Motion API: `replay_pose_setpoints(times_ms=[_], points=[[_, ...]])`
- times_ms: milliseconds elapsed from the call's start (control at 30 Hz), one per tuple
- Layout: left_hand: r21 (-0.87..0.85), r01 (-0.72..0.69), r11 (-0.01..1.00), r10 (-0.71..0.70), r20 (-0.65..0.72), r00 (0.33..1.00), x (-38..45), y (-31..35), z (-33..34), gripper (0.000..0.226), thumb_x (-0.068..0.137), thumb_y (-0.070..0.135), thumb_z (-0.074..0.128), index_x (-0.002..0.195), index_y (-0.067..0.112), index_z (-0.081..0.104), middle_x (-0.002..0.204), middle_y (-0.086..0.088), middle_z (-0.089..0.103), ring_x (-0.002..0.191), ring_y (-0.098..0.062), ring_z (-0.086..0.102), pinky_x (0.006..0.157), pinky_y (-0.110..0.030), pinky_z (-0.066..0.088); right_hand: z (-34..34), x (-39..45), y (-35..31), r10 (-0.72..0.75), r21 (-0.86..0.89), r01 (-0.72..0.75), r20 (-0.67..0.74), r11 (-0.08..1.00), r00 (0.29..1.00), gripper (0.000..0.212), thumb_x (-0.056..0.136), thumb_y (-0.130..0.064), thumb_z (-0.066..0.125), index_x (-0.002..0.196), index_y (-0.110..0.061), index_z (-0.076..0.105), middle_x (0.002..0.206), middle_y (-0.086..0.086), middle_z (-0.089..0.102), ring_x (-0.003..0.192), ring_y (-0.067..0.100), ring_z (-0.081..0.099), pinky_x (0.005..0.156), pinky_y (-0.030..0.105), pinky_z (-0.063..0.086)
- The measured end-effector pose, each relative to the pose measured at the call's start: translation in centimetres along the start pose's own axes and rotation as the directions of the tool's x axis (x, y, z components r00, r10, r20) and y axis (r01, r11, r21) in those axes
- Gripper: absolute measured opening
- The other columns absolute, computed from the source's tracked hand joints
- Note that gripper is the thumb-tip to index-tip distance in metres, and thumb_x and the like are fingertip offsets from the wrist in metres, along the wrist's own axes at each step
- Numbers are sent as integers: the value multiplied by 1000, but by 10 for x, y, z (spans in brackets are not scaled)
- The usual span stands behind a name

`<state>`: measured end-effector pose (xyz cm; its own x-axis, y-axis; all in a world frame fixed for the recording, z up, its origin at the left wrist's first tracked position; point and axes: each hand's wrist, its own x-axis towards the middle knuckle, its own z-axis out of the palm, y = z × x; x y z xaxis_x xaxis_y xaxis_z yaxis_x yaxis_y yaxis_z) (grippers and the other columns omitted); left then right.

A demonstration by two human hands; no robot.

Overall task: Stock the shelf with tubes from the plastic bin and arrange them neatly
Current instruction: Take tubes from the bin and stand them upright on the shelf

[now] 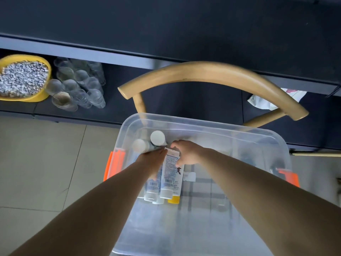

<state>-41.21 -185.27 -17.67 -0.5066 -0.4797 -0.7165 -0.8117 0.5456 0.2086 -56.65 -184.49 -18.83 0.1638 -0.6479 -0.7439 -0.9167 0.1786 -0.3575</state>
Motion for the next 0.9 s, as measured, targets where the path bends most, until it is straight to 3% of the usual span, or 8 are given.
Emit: replay_pose_setpoints(times_ms=[133, 233, 300, 433, 533, 667, 800, 900], points=[[-50, 5, 999, -2, 54, 999, 3, -7, 0, 122, 70, 16, 80, 149, 25, -13, 155, 3, 24, 138, -24, 35, 103, -37, 41, -1, 4, -2, -1, -14, 2, 49, 1000, 999, 76, 76, -18, 77, 141, -19, 37, 142, 2, 46, 126, 22, 47, 101, 31, 40], [-19, 0, 1000, 1, 69, 998, 6, -6, 2, 129, 67, 18, 83, 148, 24, -16, 155, 1, 24, 139, -24, 33, 106, -38, 40, -1, 5, -5, 9, -24, -8, 61, 1000, 998, 74, 76, -17, 77, 140, -18, 39, 139, 4, 49, 124, 23, 49, 100, 32, 42], [5, -14, 1000, 14, 71, 997, 6, -7, 3, 128, 64, 21, 85, 149, 20, -10, 154, -1, 27, 139, -23, 33, 107, -38, 39, 1, 5, -6, 10, -38, -8, 52, 999, 999, 71, 76, -16, 76, 138, -16, 41, 136, 5, 51, 121, 24, 50, 96, 31, 43], [109, -53, 993, 50, 31, 998, 4, -7, 9, 111, 58, 30, 88, 144, 13, 20, 148, -1, 35, 135, -22, 38, 107, -36, 38, 5, 2, -3, 28, -58, -28, 13, 998, 1000, 56, 78, -15, 75, 126, -16, 48, 122, 6, 57, 104, 22, 54, 80, 28, 43], [186, -82, 979, 75, 48, 996, 2, -6, 13, 112, 56, 36, 87, 143, 10, 22, 149, -4, 28, 137, -23, 32, 110, -37, 34, 9, -4, 0, 50, -14, -50, 14, 999, 999, 49, 78, -11, 74, 120, -15, 50, 118, 6, 57, 94, 19, 50, 74, 26, 39], [200, -65, 978, 56, 54, 997, -3, -3, 14, 94, 61, 34, 85, 135, 7, 34, 141, -11, 32, 128, -27, 40, 105, -35, 39, 17, -12, 3, 57, 56, -59, 47, 997, 997, 46, 76, -9, 76, 114, -15, 50, 115, 6, 56, 92, 20, 51, 67, 24, 38], [39, -45, 998, 43, 51, 998, -5, 1, 7, 77, 70, 14, 79, 133, 7, 35, 139, -15, 29, 120, -29, 48, 94, -32, 46, 18, -19, 3, 48, 119, -54, 60, 991, 997, 42, 76, -7, 74, 111, -13, 51, 111, 5, 57, 89, 20, 50, 64, 24, 38], [-126, -17, 992, 24, 49, 999, -12, 1, -2, 77, 72, 9, 77, 134, 13, 32, 132, -10, 45, 115, -27, 52, 91, -33, 48, 14, -27, 2, 54, 167, -63, 60, 984, 997, 35, 76, -10, 74, 102, -17, 52, 104, 3, 58, 88, 20, 52, 64, 25, 40]])
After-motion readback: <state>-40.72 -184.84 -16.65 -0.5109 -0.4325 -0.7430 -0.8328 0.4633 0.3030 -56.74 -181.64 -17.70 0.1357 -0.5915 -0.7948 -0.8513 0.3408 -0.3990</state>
